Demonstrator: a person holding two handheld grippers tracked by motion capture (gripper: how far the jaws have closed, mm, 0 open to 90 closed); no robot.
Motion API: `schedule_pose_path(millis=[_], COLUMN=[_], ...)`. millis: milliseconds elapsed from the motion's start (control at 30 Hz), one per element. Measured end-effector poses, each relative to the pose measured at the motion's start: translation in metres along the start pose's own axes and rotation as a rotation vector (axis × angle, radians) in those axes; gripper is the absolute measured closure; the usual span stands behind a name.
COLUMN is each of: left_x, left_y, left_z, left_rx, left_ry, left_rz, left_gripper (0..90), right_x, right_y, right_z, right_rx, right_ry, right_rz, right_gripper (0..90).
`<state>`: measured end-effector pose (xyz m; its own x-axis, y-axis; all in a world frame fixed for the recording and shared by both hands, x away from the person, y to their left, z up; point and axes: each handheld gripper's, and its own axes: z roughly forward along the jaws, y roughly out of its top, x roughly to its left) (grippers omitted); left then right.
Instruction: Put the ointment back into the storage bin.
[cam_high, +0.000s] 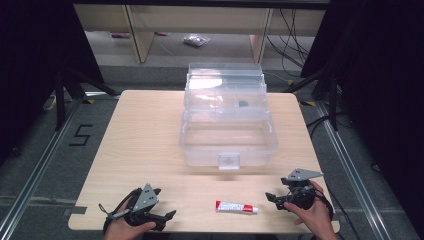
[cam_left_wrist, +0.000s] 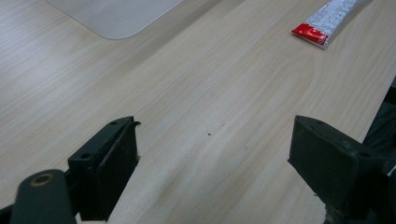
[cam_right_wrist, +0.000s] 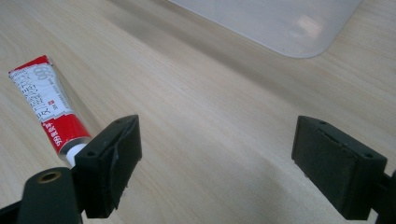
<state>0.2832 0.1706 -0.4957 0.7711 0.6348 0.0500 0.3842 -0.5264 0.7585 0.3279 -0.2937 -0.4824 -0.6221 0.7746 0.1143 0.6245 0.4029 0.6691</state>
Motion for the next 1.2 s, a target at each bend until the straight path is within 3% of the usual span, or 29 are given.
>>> schedule_pose_path(millis=[67,167,200,267,300,433,500,533,633,733,800,967,1033,1133,1200], left_x=[0.0,0.0,0.0,0.0,0.0,0.001,0.0,0.0,-0.001,0.0,-0.001,0.001,0.001,0.001,0.002], left_y=[0.0,0.0,0.0,0.0,-0.001,-0.001,-0.001,-0.001,-0.001,-0.001,-0.002,-0.001,-0.001,-0.001,-0.001], left_z=[0.0,0.0,0.0,0.0,0.001,0.001,0.002,0.002,0.002,0.002,0.003,0.002,0.001,0.001,0.0], left_rx=[0.001,-0.005,-0.006,-0.007,-0.019,-0.014,-0.019,-0.015,-0.028,-0.017,-0.027,-0.013,-0.012,-0.02,0.0], left_ry=[0.001,0.0,0.001,0.0,0.001,0.005,0.0,-0.005,-0.004,-0.004,-0.005,0.004,0.005,-0.003,0.004], left_rz=[-0.001,-0.008,-0.009,-0.01,-0.012,-0.01,-0.017,-0.017,-0.029,-0.02,-0.04,-0.01,-0.009,-0.021,-0.007], left_gripper=[15.1,15.1,15.1,15.1,15.1,15.1,15.1,15.1,15.1,15.1,15.1,15.1,15.1,15.1,15.1], right_x=[0.0,0.001,0.0,0.0,0.0,0.003,0.006,0.006,0.013,0.021,0.027,0.044,0.051,0.057,0.063], right_y=[0.002,0.005,0.009,0.01,0.012,0.016,0.019,0.021,0.028,0.037,0.042,0.054,0.06,0.064,0.066], right_z=[0.0,-0.002,-0.005,-0.002,-0.005,-0.006,-0.006,-0.005,-0.008,-0.011,-0.01,-0.01,-0.005,-0.003,-0.002], right_rx=[-0.002,0.006,0.035,-0.005,0.033,0.042,0.046,0.037,0.08,0.112,0.122,0.176,0.199,0.221,0.251], right_ry=[-0.008,-0.013,-0.01,-0.009,-0.009,-0.001,0.013,0.014,0.026,0.043,0.056,0.083,0.116,0.123,0.133], right_rz=[-0.037,-0.028,-0.047,-0.06,-0.079,-0.107,-0.13,-0.18,-0.196,-0.256,-0.275,-0.326,-0.407,-0.435,-0.443], right_gripper=[16.7,16.7,16.7,16.8,17.1,18.0,18.4,18.8,20.0,23.5,24.2,26.5,27.5,29.6,31.0])
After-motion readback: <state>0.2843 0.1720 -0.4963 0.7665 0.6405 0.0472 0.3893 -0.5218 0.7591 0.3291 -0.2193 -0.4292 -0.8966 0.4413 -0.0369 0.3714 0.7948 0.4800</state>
